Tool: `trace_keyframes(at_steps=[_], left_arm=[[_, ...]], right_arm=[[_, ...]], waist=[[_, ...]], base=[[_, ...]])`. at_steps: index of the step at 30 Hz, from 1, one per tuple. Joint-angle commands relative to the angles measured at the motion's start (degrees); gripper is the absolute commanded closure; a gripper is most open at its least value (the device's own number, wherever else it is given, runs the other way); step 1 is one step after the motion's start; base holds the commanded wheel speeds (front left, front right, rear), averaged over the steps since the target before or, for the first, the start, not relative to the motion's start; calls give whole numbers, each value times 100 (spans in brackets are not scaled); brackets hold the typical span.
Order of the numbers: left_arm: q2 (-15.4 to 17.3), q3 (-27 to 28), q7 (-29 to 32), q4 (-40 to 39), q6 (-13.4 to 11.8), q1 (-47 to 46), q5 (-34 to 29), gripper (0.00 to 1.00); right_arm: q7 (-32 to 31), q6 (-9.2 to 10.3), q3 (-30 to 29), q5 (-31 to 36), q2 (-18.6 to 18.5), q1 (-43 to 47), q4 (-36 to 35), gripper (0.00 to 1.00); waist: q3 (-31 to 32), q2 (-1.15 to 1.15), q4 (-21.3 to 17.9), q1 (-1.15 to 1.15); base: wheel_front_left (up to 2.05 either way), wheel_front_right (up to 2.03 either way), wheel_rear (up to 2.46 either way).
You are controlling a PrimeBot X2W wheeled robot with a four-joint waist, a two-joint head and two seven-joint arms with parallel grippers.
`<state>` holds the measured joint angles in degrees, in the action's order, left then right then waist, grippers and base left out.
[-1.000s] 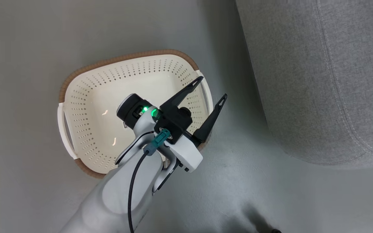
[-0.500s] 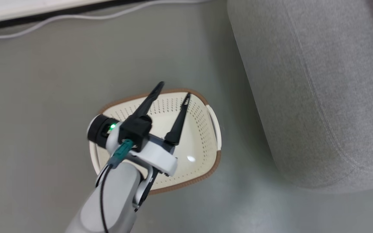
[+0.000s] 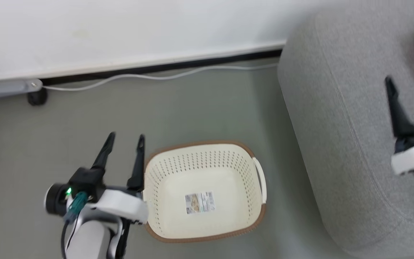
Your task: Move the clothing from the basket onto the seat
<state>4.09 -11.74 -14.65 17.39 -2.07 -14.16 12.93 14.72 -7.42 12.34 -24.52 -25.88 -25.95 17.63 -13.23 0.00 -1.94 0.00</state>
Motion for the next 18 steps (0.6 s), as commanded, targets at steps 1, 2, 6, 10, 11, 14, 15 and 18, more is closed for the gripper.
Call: trace_keyframes(at_steps=[1, 2, 6, 10, 11, 14, 15, 18], left_arm=[[62, 230, -34, -147, -8, 39, -67, 0], [60, 322, -34, -142, 1, 132, -83, 0], [43, 651, -35, -214, -17, 483, -177, 0], [-9, 828, -35, -428, -148, 873, -260, 0], [-14, 885, -35, -466, -148, 952, -266, 0], [-21, 1034, -35, -535, -118, 1165, -312, 0], [-27, 1085, -35, -564, -134, 1223, -330, 0], [-53, 1204, -35, -655, -162, 1406, -356, 0]], right_arm=[[28, -7, 68, -15, -56, 184, -150, 0], [28, -7, 68, -21, 2, 309, -163, 0], [28, -7, 86, -13, 240, 675, -202, 0], [28, -7, 98, 85, 459, 943, -218, 0], [28, -7, 81, 134, 507, 1006, -212, 0], [28, -7, -127, 188, 755, 1193, -123, 0], [28, -7, -170, 225, 831, 1256, -107, 0], [28, -7, -255, 330, 1063, 1476, -45, 0]], waist=[[286, 0, 213, 0], [357, 0, 238, 0], [548, 0, 264, 0], [697, 0, 254, 0], [726, 0, 249, 0], [843, 0, 234, 0], [877, 0, 228, 0], [987, 0, 210, 0]], base=[[0, 0, 0], [0, 0, 0], [0, 0, 0], [0, 0, 0], [0, 0, 0], [0, 0, 0], [0, 0, 0], [0, 0, 0]])
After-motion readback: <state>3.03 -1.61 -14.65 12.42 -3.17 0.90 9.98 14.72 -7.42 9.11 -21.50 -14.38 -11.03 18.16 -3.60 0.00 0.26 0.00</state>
